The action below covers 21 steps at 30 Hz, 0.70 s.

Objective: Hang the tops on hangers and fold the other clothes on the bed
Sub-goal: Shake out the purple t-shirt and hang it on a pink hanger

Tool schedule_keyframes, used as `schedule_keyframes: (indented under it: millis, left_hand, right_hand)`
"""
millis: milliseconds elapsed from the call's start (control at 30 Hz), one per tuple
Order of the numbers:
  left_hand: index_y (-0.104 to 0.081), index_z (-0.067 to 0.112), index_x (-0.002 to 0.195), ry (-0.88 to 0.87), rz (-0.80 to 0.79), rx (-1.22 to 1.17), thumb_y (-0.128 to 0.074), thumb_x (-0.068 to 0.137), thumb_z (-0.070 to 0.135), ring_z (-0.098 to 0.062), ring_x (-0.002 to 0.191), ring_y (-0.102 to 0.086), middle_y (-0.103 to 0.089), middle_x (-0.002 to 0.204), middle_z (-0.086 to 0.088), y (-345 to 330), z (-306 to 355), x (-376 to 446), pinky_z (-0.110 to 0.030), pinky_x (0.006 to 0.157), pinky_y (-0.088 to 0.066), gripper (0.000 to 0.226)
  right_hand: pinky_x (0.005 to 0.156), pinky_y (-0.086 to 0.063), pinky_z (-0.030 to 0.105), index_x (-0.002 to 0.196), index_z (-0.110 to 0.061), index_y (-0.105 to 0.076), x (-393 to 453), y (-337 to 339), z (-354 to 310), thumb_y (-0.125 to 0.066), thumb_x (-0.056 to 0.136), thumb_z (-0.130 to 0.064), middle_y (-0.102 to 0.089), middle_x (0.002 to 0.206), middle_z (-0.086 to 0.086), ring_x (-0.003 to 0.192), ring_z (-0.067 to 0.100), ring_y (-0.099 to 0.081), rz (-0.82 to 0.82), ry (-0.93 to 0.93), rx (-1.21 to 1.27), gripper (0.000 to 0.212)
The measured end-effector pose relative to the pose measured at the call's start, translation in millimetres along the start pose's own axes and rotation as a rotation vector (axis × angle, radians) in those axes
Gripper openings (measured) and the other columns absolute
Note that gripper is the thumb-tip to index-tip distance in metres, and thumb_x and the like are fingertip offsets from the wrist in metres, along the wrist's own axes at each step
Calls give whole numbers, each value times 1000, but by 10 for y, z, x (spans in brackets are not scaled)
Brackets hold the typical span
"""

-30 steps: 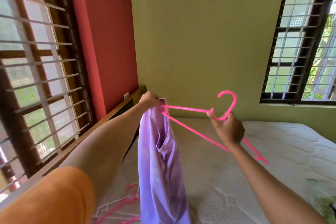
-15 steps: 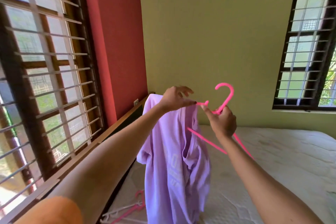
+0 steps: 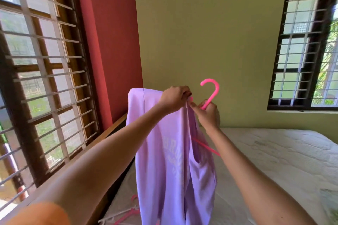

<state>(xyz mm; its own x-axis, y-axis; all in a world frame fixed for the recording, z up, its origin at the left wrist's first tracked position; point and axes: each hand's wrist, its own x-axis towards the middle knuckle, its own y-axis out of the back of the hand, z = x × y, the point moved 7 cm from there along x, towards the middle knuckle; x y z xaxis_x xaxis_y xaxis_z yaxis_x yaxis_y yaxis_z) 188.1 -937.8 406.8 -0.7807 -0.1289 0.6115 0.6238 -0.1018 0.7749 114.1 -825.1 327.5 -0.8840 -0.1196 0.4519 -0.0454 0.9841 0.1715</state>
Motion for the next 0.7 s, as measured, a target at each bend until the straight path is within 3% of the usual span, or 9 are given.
schedule_keyframes:
  millis: [100, 200, 267, 333, 467, 533, 600, 667, 700]
  left_hand:
    - [-54, 11, 112, 18, -25, 127, -36, 99, 29, -39, 99, -59, -65, 111, -17, -56, 25, 27, -36, 71, -41, 28]
    - [-55, 10, 110, 146, 13, 65, -35, 100, 27, -39, 99, -59, -64, 110, -19, -34, -194, 48, -35, 68, -38, 29]
    - [-58, 8, 104, 236, 21, 2, -35, 99, 27, -39, 98, -59, -64, 107, -19, -27, -329, 59, -34, 66, -36, 30]
    - [-59, 7, 94, 293, 8, -63, -35, 99, 28, -39, 97, -59, -65, 103, -20, -5, -408, 77, -33, 66, -36, 33]
    - [-47, 13, 64, 281, -12, -226, -26, 76, 40, -32, 74, -50, -51, 67, -10, 80, -381, 15, -30, 62, -32, 36]
    - [-42, 13, 60, 263, -5, -195, -30, 74, 49, -27, 68, -44, -44, 58, -3, 86, -376, -23, -30, 58, -30, 40]
    - [-38, 15, 57, 290, 12, -147, -43, 78, 64, -25, 65, -43, -42, 55, 2, 83, -435, -28, -29, 52, -28, 53]
    - [-37, 16, 56, 340, 60, -105, -56, 81, 61, -25, 66, -46, -46, 60, 1, 117, -526, -27, -28, 53, -28, 55]
    - [-38, 16, 57, 377, 90, -96, -58, 81, 58, -25, 68, -48, -49, 64, -1, 153, -586, -42, -27, 56, -29, 53]
  right_hand:
    - [61, -33, 30, 63, -18, -46, -13, 7, -83, -67, 75, -55, -49, 57, -6, 67, 27, -53, 51, 81, 30, 44]
    - [69, -30, 36, 91, -11, -49, -133, 267, -237, -55, 78, -51, -59, 85, 9, 81, 33, -55, 426, 387, -205, 42]
    - [68, -31, 37, 91, -14, -44, -311, 240, -293, -53, 82, -43, -57, 84, 11, 77, 30, -52, 498, 602, -361, 31]
    - [64, -35, 37, 82, -14, -48, -483, -3, -170, -55, 81, -41, -55, 73, 7, 69, 27, -51, 336, 729, -449, 28]
    - [54, -47, 31, 80, -12, -60, -596, -344, 213, -40, 71, -24, -60, 66, 6, 60, 30, -60, 82, 611, -526, 25]
    - [53, -48, 32, 86, -7, -62, -531, -323, 261, -37, 73, -9, -64, 65, 11, 59, 33, -62, 41, 517, -385, 29]
    - [61, -46, 35, 87, -7, -59, -422, -304, 380, -46, 82, 1, -64, 70, 8, 68, 30, -63, -63, 303, -103, 16]
    - [72, -40, 33, 75, -20, -55, -372, -390, 486, -56, 87, -10, -57, 67, -6, 69, 19, -57, -268, 114, 61, 15]
    - [74, -34, 30, 65, -22, -50, -366, -428, 518, -58, 89, -23, -50, 61, -11, 66, 10, -50, -406, 97, -40, 25]
